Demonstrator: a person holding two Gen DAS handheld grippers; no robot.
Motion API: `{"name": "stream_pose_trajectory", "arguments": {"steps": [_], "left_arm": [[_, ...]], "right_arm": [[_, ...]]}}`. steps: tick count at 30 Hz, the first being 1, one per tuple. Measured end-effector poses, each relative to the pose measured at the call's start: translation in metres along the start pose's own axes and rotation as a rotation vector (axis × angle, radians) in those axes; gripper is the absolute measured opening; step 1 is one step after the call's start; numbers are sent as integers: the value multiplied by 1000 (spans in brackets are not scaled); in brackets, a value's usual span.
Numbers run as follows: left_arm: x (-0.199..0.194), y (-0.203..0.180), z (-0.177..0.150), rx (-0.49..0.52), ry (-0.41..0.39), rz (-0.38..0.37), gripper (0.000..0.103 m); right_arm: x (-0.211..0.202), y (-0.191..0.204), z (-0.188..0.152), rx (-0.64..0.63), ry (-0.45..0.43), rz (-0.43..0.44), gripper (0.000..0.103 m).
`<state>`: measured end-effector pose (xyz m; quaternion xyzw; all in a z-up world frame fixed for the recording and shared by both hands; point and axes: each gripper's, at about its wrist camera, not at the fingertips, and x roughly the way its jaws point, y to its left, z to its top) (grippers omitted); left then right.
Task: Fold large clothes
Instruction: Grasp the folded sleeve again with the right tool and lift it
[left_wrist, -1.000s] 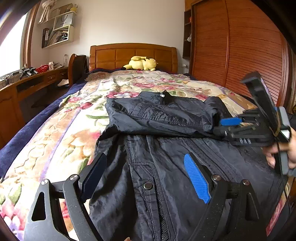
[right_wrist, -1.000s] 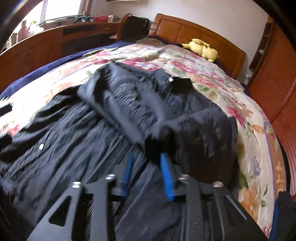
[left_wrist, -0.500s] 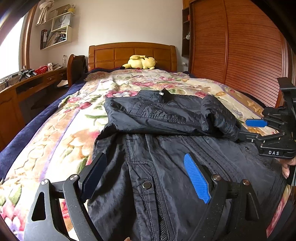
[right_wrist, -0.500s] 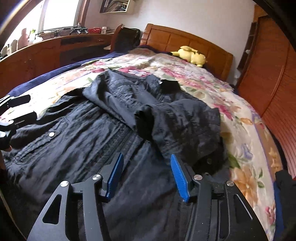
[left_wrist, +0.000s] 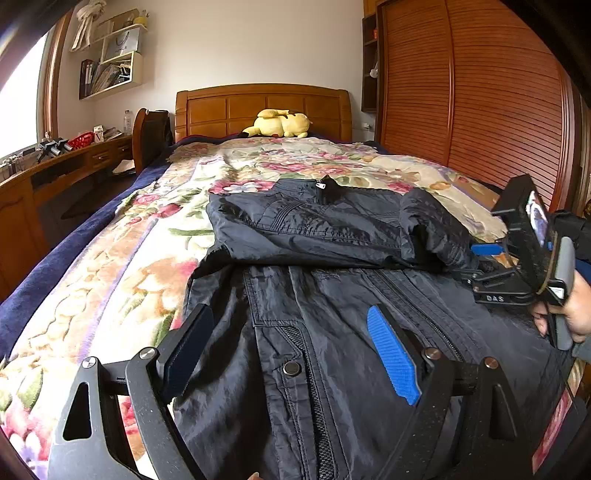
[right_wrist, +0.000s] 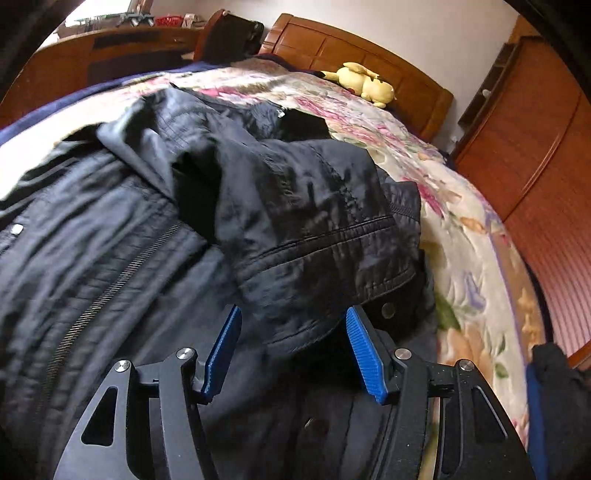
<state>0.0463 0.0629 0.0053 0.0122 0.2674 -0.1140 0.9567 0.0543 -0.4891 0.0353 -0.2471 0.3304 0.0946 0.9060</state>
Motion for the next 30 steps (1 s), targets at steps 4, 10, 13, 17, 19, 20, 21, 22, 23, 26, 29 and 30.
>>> {"name": "stream_pose_trajectory", "arguments": {"steps": [4,10,13,17,19,20,21,22,23,26,29,30], "left_arm": [[0,1,0,-4,1,-4,86],[-1,2,1,-4,-8,-2,86],[-3,4,1,-10,-16,1,86],[-3,5,1,-13,-15,3,86],[-4,6,1,-14,-19,7,86],[-4,7,2,-15,-24,10,86],[-5,8,2,-18,-28,12,86],[-6,9,2,-21,-32,12,86],[-7,11,2,-25,-36,14,86],[-9,15,2,-34,-40,16,86],[-10,18,2,-39,-40,19,86],[-10,18,2,-41,-40,19,86]], "right_arm": [[7,-9,7,24,-7,6,27],[-24,-27,36,27,-173,-148,8],[-44,-31,62,28,-248,-191,8],[-72,-20,91,10,-353,-184,8],[-84,-10,102,4,-396,-157,8],[-90,-3,107,3,-417,-137,8],[-95,5,110,4,-435,-112,8],[-99,10,112,6,-447,-86,8],[-103,17,112,9,-459,-56,8],[-111,33,106,23,-461,38,8],[-113,47,93,17,-426,112,8],[-112,52,88,10,-406,128,8]]}}
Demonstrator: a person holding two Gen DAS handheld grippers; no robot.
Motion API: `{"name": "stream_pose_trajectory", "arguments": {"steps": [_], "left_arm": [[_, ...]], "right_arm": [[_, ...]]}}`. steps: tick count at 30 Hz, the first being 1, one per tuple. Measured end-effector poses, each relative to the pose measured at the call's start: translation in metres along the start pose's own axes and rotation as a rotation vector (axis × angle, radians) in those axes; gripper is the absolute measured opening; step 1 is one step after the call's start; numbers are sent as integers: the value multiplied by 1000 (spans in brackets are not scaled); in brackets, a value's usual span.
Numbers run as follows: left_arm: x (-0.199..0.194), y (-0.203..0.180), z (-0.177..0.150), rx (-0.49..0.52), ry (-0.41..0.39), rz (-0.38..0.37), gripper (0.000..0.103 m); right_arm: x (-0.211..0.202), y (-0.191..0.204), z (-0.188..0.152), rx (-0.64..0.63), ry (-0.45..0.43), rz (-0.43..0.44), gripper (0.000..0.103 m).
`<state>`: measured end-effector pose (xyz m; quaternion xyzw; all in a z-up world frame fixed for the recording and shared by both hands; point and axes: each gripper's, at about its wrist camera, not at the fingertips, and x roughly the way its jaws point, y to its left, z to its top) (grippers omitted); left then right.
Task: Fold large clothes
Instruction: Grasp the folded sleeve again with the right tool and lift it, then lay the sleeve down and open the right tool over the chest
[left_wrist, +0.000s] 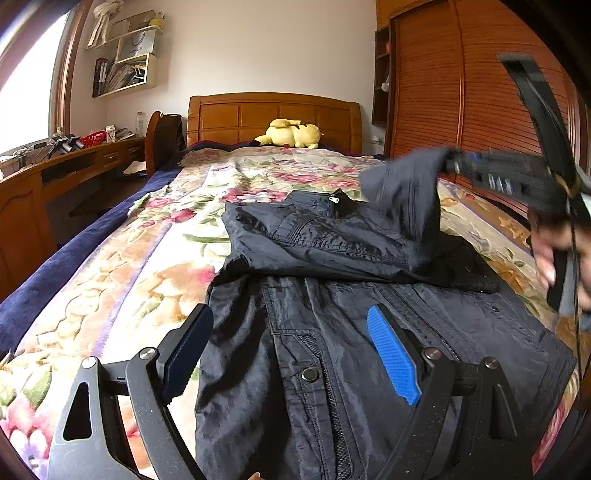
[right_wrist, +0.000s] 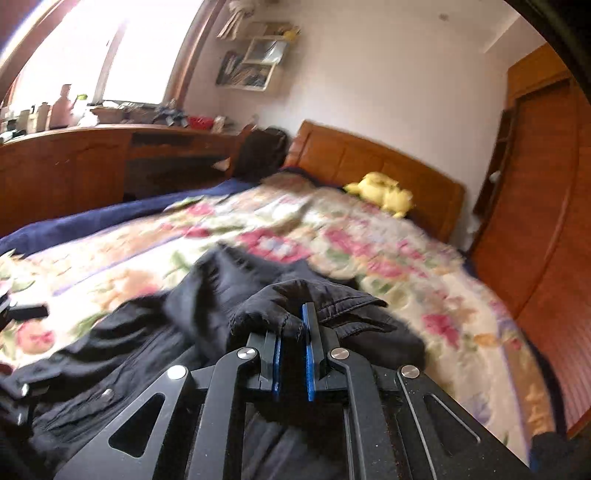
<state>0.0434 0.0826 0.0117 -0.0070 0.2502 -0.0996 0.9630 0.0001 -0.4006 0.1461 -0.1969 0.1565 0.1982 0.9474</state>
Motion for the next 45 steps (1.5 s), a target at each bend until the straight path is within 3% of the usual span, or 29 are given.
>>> {"name": "stream_pose_trajectory", "arguments": {"steps": [3,7,12,17,25,31,45], "left_arm": [[-1,2,0,-7,-4,0,86],[-1,2,0,-9,-6,1,86],[0,1,0,-2,-1,2,86],[2,-1,-1,8,5,6,86],[7,-1,-4,14,22,13,86],[10,-3,-7,21,30,26,86],[12,-24,0,58,21,27,86]], "right_arm": [[-1,7,-14,-12,62,41,8],[-6,3,-23,-19,113,90,36],[-27,-12,-25,3,129,120,49],[-27,-25,-41,26,178,84,50],[1,-38,-68,177,218,29,50],[27,-35,-79,217,203,23,50],[30,-36,-98,277,166,70,50]]}}
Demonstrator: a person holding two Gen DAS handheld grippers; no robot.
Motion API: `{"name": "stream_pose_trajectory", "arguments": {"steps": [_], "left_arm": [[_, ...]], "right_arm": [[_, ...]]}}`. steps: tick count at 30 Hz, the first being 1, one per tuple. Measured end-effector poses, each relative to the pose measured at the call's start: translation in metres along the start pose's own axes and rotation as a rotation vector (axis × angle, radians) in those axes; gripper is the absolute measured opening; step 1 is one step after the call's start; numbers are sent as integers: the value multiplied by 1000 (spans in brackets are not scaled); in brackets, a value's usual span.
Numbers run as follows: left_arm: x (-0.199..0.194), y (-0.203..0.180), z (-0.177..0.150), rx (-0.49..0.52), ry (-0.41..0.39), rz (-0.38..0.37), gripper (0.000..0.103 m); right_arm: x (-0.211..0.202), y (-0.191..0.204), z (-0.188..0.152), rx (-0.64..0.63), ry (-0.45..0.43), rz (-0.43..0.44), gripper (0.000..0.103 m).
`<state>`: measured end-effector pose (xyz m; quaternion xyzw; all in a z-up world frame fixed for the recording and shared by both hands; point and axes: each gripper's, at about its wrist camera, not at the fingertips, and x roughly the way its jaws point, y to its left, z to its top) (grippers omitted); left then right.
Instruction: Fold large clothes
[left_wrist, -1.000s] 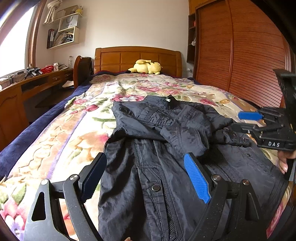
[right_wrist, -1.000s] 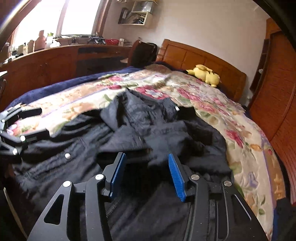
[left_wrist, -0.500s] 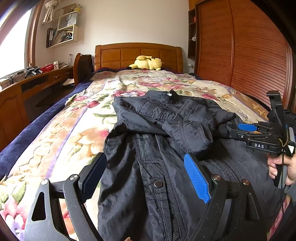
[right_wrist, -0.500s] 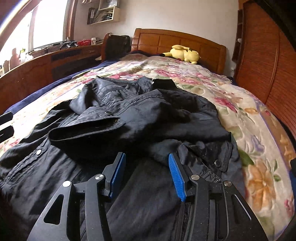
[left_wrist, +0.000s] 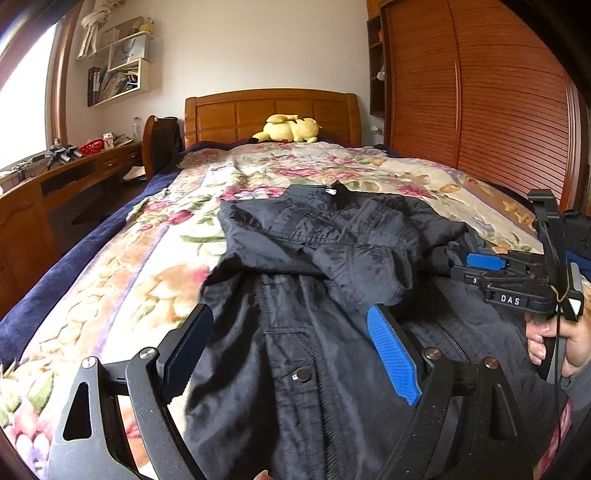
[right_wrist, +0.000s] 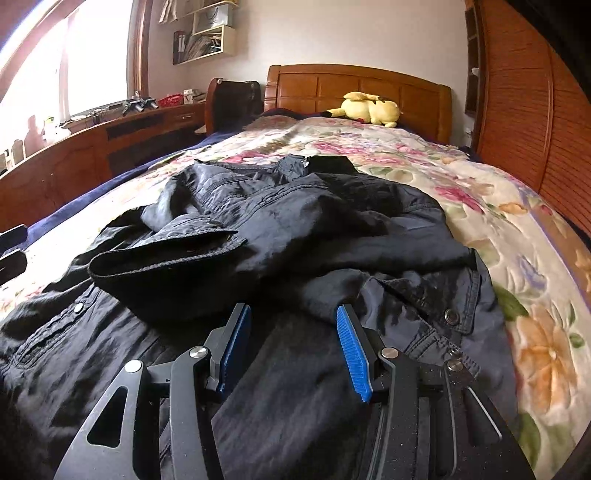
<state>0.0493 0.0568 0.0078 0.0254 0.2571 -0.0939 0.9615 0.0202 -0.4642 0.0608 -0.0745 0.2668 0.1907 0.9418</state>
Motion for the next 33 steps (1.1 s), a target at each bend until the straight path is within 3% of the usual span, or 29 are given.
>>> {"name": "stream_pose_trajectory", "arguments": {"steps": [8,20,24,30,31,33], "left_arm": [[25,-36,8,51,39,-33,86],[59,-70,22,87,107,-103,84],[69,-71,21,81,139,-115,72],[76,-69,16,66,164,-123,31],[74,-68,16,61,154,-121,21],[65,-63,19,42,112,-105,13]], "right_arm": [[-17,-12,-3,23,-25,25,57],[-25,-13,-7,35,-33,44,59],[-25,-15,-7,45,-32,48,59],[-24,-15,-8,54,-33,49,59],[-24,-15,-8,55,-34,49,59],[-23,-14,-8,56,-32,48,59]]}}
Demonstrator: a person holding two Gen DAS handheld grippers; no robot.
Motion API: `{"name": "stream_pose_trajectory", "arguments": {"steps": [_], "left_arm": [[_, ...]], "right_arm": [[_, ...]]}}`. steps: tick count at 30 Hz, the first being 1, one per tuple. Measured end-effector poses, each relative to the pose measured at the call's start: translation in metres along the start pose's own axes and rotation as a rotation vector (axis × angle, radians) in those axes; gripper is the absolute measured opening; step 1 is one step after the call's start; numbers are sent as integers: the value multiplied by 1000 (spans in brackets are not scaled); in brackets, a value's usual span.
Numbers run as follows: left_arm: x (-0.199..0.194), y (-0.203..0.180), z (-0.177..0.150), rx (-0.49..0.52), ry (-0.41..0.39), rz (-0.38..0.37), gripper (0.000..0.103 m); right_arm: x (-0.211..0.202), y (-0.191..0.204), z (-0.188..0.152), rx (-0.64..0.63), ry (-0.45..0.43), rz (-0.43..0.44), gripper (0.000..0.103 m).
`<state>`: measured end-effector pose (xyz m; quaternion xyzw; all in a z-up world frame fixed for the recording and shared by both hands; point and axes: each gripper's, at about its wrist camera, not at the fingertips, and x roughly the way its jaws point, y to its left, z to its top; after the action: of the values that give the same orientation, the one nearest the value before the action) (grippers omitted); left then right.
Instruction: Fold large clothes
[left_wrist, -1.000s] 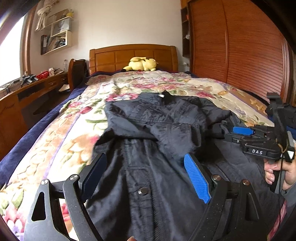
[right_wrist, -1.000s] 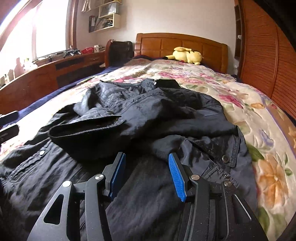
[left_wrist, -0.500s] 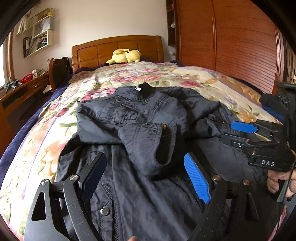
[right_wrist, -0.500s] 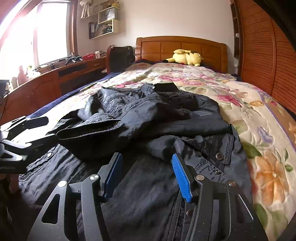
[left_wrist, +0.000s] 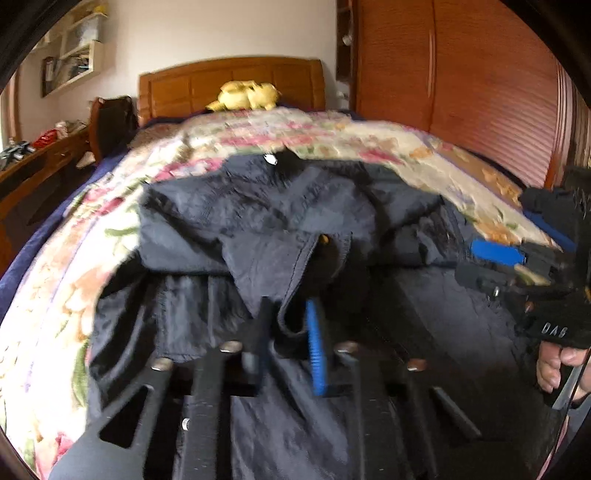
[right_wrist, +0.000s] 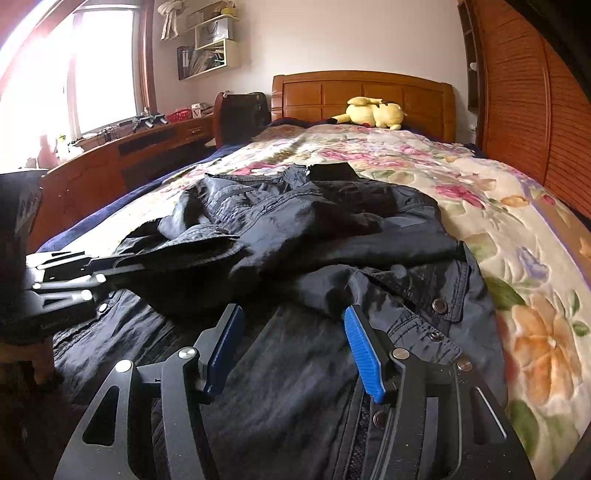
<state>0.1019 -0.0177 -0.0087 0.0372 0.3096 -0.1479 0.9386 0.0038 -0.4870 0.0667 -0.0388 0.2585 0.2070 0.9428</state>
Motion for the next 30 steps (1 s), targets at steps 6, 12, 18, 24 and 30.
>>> {"name": "stream_pose_trajectory", "arguments": {"steps": [6,12,18,24,30], "left_arm": [[-22,13,0,-16,-76,58,9],[-44,32,0,-57,-135,93,8],[-57,49,-4,-108,-156,104,8],[-55,53,-11,-105,-133,160,10],[-66,60,-10,-119,-160,179,10]], "right_arm": [[2,1,0,-2,7,-3,60],[3,1,0,-6,8,-5,60],[3,0,0,-9,8,-6,60],[2,0,0,-11,8,-5,60],[4,-1,0,-16,12,-6,60]]}}
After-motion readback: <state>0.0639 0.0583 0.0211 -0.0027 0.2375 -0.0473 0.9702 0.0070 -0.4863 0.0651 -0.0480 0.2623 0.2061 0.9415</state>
